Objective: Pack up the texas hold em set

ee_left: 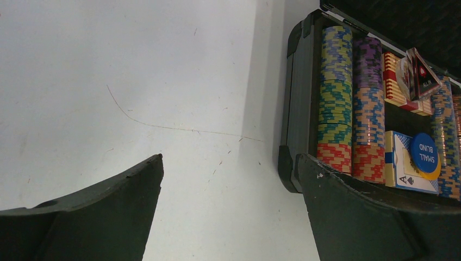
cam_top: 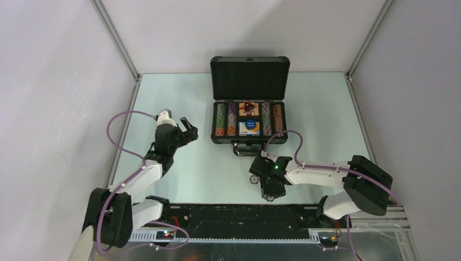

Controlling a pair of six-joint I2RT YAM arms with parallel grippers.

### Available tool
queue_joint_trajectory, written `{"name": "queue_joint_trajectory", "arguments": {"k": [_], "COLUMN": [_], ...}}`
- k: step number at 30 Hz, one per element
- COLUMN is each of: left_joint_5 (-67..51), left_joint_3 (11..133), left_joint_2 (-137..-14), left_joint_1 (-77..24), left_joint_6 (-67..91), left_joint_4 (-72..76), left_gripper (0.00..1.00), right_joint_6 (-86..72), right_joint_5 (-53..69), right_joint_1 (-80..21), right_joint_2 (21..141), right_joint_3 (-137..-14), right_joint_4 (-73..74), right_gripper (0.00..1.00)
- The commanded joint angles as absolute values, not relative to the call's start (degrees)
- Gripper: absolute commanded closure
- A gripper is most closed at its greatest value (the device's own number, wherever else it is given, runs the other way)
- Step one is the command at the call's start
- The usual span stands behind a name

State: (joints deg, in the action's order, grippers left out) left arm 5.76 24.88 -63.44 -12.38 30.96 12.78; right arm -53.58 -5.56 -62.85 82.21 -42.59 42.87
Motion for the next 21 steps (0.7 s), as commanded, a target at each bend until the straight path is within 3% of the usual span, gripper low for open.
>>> {"name": "queue_joint_trajectory", "arguments": {"k": [1, 21], "left_joint_5": [5.47, 5.31], "left_joint_3": [26.67, 26.46], "left_joint_2": [-63.02, -63.43], "left_joint_1": [-12.8, -12.79], "left_joint_6": [29.98, 30.08], "left_joint_4": [14.7, 15.17], "left_gripper": [0.02, 0.02], "right_joint_6": [-54.79, -52.48], "right_joint_5": [-7.47, -10.66], "right_joint_1": [-63.28, -61.65], "right_joint_2": [83.49, 78.85], "right_joint_3": [-42.36, -47.65], "right_joint_4": [41.38, 44.78], "right_gripper": [0.55, 0.59]}}
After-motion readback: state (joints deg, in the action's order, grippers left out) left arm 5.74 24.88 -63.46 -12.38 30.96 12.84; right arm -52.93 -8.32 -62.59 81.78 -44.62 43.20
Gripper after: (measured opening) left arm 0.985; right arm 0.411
